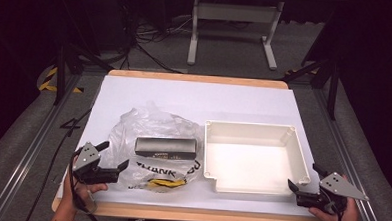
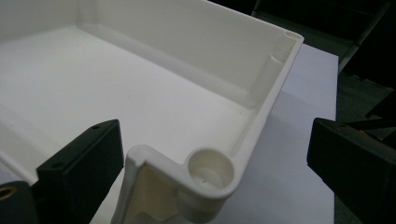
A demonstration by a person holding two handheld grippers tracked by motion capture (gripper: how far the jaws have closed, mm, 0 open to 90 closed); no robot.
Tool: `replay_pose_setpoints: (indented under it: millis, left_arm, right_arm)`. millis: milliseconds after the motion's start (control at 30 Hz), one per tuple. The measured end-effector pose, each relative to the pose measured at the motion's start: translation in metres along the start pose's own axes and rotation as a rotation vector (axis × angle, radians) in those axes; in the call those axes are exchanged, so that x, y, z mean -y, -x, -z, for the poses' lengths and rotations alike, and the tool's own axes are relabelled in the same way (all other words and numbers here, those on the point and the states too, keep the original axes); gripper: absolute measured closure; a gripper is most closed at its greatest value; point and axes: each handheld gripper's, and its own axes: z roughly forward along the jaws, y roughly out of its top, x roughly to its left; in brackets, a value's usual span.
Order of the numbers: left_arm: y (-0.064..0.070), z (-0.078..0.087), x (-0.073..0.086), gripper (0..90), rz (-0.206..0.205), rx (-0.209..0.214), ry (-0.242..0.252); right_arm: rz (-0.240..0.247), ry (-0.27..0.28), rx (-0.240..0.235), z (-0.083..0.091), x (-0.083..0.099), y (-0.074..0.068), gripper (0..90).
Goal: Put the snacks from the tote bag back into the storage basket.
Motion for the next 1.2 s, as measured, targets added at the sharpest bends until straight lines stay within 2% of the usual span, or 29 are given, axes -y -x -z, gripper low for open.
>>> replay_pose_setpoints:
  millis: [267, 400, 600, 833, 900, 1067, 1200]
  left_arm:
    - [-0.001, 0.004, 0.002, 7.2, 0.007, -0.005, 0.007]
    - [0.0, 0.005, 0.002, 7.1, -0.003, -0.001, 0.013]
    - [0.001, 0.004, 0.001, 7.1, -0.008, -0.003, 0.003]
    - [0.001, 0.004, 0.002, 7.0, -0.01, 0.002, 0.0]
    - [0.001, 0.004, 0.002, 7.0, -0.008, 0.003, 0.002]
    - [0.002, 0.003, 0.003, 7.0, -0.009, 0.009, -0.004]
    - [0.003, 0.003, 0.002, 7.0, -0.01, 0.01, -0.007]
  right_arm:
    - [0.005, 0.003, -0.001, 0.0, -0.004, -0.001, 4.6]
    - [0.03, 0.001, -0.015, 0.001, -0.008, -0.002, 4.7]
    - [0.033, 0.012, -0.031, 0.004, -0.014, -0.003, 6.1]
    - [0.065, 0.023, -0.033, 0.006, -0.026, -0.013, 6.8]
    - [0.074, 0.023, -0.062, 0.004, -0.033, -0.017, 6.6]
    - [0.092, 0.03, -0.065, 0.002, -0.041, -0.023, 7.4]
    - [0.111, 0.03, -0.093, -0.001, -0.048, -0.029, 7.4]
